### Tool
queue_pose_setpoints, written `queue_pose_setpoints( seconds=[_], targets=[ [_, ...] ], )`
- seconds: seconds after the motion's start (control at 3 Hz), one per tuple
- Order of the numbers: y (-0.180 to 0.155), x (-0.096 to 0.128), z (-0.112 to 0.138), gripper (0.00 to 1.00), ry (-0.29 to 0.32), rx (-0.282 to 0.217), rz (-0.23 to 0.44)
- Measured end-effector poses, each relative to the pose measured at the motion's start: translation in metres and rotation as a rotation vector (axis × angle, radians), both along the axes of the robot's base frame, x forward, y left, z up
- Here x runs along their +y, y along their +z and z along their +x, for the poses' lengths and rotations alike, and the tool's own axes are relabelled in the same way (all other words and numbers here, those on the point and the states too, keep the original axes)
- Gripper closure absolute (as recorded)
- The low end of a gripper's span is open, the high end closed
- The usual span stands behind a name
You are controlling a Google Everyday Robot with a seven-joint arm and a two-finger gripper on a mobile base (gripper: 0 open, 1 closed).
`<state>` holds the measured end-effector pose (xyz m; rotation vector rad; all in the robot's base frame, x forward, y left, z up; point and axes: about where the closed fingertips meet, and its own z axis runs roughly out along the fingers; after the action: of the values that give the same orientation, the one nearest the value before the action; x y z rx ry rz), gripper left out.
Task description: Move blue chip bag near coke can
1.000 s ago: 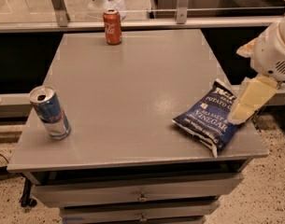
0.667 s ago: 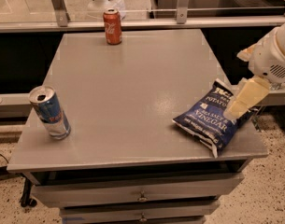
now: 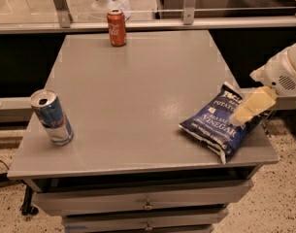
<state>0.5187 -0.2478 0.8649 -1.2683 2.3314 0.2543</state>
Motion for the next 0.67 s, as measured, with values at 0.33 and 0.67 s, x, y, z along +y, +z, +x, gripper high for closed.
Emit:
queue_pose_setpoints(
  seconds=[0.33, 0.67],
  targets=[
    [-0.0162, 0.0025, 0.0039, 0.00, -0.046, 0.064, 0.116],
    [-0.0261, 0.0118, 0.0078, 0.17, -0.065, 0.121, 0.207]
  ],
)
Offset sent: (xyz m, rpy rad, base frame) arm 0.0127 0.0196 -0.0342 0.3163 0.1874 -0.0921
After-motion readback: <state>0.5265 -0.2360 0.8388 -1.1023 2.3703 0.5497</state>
